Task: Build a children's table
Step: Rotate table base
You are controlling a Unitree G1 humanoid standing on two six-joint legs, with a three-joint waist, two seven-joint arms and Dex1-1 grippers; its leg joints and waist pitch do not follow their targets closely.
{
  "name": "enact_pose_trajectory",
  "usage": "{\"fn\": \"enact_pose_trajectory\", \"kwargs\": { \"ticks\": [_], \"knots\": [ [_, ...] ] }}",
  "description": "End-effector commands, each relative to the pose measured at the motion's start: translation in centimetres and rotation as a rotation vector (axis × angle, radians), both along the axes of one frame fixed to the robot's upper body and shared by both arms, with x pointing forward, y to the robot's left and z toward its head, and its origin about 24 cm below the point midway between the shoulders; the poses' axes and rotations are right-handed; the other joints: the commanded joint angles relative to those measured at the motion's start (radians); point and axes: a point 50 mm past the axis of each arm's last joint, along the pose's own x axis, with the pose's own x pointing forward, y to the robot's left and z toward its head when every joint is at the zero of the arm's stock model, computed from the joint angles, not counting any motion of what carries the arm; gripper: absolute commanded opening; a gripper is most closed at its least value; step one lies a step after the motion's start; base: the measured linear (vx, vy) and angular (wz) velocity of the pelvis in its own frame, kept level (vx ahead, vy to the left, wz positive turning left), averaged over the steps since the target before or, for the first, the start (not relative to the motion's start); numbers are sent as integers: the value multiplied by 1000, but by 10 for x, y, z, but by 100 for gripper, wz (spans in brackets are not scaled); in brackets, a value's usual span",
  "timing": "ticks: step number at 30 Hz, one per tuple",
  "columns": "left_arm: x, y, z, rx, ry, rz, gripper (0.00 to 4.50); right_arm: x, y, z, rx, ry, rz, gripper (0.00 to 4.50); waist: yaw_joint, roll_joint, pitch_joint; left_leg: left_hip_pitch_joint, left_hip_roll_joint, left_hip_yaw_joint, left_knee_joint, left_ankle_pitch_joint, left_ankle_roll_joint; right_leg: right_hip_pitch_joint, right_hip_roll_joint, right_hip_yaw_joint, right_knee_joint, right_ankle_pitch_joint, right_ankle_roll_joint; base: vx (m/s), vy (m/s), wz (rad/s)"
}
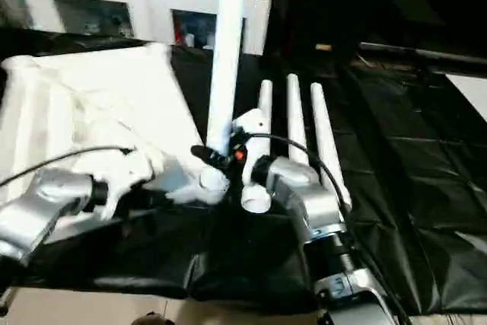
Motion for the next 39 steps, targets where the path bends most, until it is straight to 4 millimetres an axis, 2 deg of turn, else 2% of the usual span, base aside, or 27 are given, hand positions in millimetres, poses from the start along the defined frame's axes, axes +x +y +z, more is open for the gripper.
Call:
{"fn": "enact_pose_trajectory", "kwargs": {
  "ticks": [1,2,4,5,7,8,16,21,22,24,25,26,28,29,30,33,34,37,38,39],
  "knots": [
    [-12,-13,-13,-19,61,-49,0,3,-1,5,-18,-13,8,186,-4,9,-62,28,64,-22,-85,-204,-36,32,-97,59,-77,-125,-190,0,0,0],
    [-13,-14,-13,-15,51,-53,0,4,-2,4,-24,-12,9,186,-5,7,-61,27,65,-23,-85,-205,-36,33,-98,59,-78,-133,-188,0,0,0],
    [-14,-14,-12,-8,35,-52,0,5,-2,3,-30,-7,13,186,-8,11,-61,28,64,-23,-85,-212,-39,31,-98,60,-80,-152,-181,0,0,0],
    [-14,-14,-12,-10,31,-46,0,5,-1,3,-32,-3,17,186,-8,5,-62,28,63,-21,-84,-204,-35,31,-97,61,-80,-149,-178,0,0,0],
    [-12,-13,-11,-8,19,-37,0,5,-1,3,-38,4,29,186,-6,8,-62,27,62,-21,-83,-195,-32,31,-98,61,-80,-150,-176,0,0,0],
    [-11,-12,-11,-2,15,-35,0,4,-1,2,-42,5,32,186,-7,5,-62,27,63,-21,-83,-192,-30,31,-97,60,-80,-148,-175,0,0,0],
    [-10,-10,-10,9,4,-27,0,4,-1,-4,-46,34,33,186,-6,8,-61,27,63,-23,-85,-212,-39,29,-98,60,-83,-174,-167,0,0,0],
    [-9,-10,-9,6,0,-23,0,3,-4,-18,-32,85,8,186,-6,10,-63,28,63,-23,-84,-218,-41,29,-99,60,-82,-162,-177,0,0,0],
    [-8,-10,-8,6,-1,-24,0,2,-6,-21,-25,103,6,186,-6,13,-63,28,63,-24,-85,-218,-42,29,-98,60,-81,-160,-177,0,0,0],
    [-7,-9,-8,7,-2,-24,0,1,-7,-25,-23,113,2,186,-7,11,-62,29,63,-24,-86,-235,-45,28,-98,60,-83,-173,-177,0,0,0],
    [-6,-9,-8,10,-6,-22,0,-1,-9,-29,-21,116,-4,186,-7,16,-63,30,63,-24,-87,-240,-48,28,-98,60,-84,-176,-176,0,0,0],
    [-6,-9,-8,10,-6,-22,0,-1,-9,-29,-21,116,-4,186,-7,14,-62,30,63,-24,-87,-244,-49,28,-99,61,-85,-176,-177,0,0,0],
    [-5,-8,-7,11,-9,-19,0,-2,-11,-32,9,115,-14,186,-5,17,-62,30,64,-25,-87,-249,-49,27,-100,61,-84,-178,-176,0,0,0],
    [-4,-8,-7,9,-10,-17,0,-3,-12,-32,28,114,-17,186,-6,15,-63,30,64,-26,-88,-250,-49,28,-99,60,-85,-175,-176,0,0,0],
    [-4,-8,-7,8,-12,-16,0,-4,-13,-34,55,116,-29,186,-5,21,-64,31,64,-26,-87,-253,-50,27,-98,60,-84,-172,-177,0,0,0],
    [-3,-8,-6,6,-14,-16,0,-4,-14,-35,72,117,-38,186,-5,17,-63,30,64,-26,-88,-257,-47,28,-98,60,-84,-167,-182,0,0,0],
    [-2,-8,-7,7,-16,-12,0,-7,-17,-40,97,120,-60,186,-5,25,-63,31,64,-26,-89,-277,-52,26,-99,60,-87,-174,-185,0,0,0],
    [-2,-8,-7,8,-17,-11,0,-8,-18,-43,106,120,-69,186,-4,23,-64,30,64,-28,-90,-279,-47,28,-99,60,-87,-184,-184,0,0,0],
    [-1,-8,-6,6,-18,-10,0,-12,-19,-49,99,116,-85,186,-3,40,-64,32,64,-29,-90,-297,-55,25,-98,60,-89,-188,-184,0,0,0],
    [0,-8,-6,5,-19,-10,0,-14,-19,-53,93,111,-96,186,-5,35,-62,32,64,-28,-91,-309,-56,23,-99,60,-92,-196,-184,0,0,0]
  ]
}}
